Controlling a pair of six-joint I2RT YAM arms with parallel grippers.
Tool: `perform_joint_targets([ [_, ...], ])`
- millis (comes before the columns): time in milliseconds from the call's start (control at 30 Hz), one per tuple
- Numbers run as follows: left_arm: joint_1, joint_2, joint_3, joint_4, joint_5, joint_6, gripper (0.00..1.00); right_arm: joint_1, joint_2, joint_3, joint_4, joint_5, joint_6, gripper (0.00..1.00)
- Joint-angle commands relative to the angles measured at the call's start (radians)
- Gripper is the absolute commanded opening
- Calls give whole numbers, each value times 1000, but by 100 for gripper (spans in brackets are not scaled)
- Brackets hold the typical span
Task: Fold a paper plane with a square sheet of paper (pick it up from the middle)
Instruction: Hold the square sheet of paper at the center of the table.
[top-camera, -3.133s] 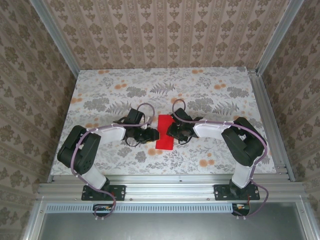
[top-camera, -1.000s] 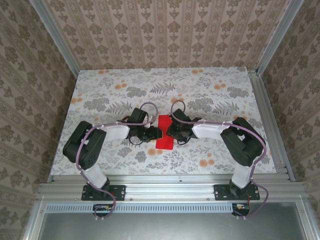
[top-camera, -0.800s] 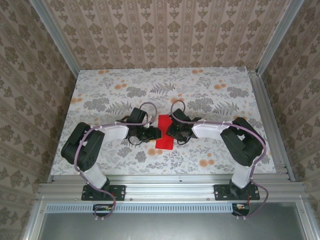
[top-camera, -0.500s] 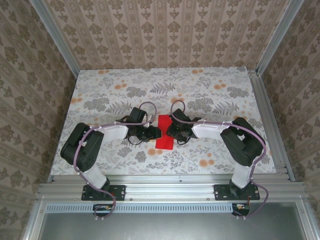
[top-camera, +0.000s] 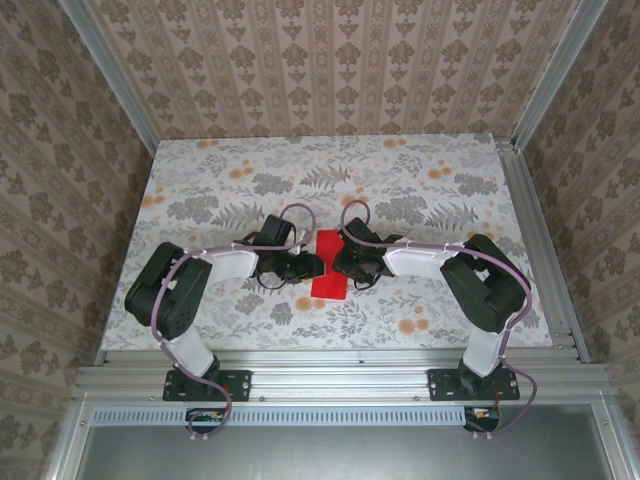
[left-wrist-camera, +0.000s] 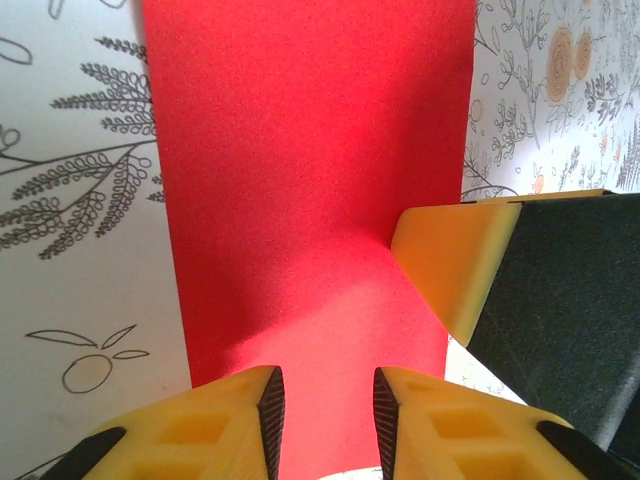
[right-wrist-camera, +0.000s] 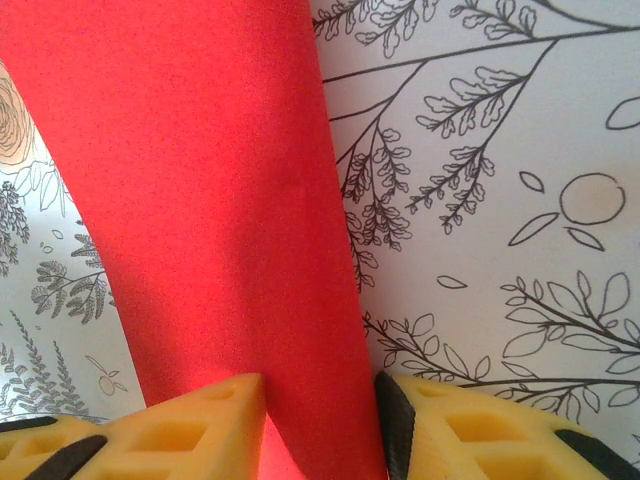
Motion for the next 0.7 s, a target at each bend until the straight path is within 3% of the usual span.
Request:
perform_joint_targets([
  [0, 3, 27, -14, 6, 28, 7, 25, 16, 85, -20, -2, 23, 29, 39],
  [200, 17, 41, -18, -4, 27, 20, 18, 16, 87, -22, -3, 21, 27, 39],
  [667, 39, 93, -11, -75, 2, 92, 15, 16, 85, -19, -3, 21, 19, 39],
])
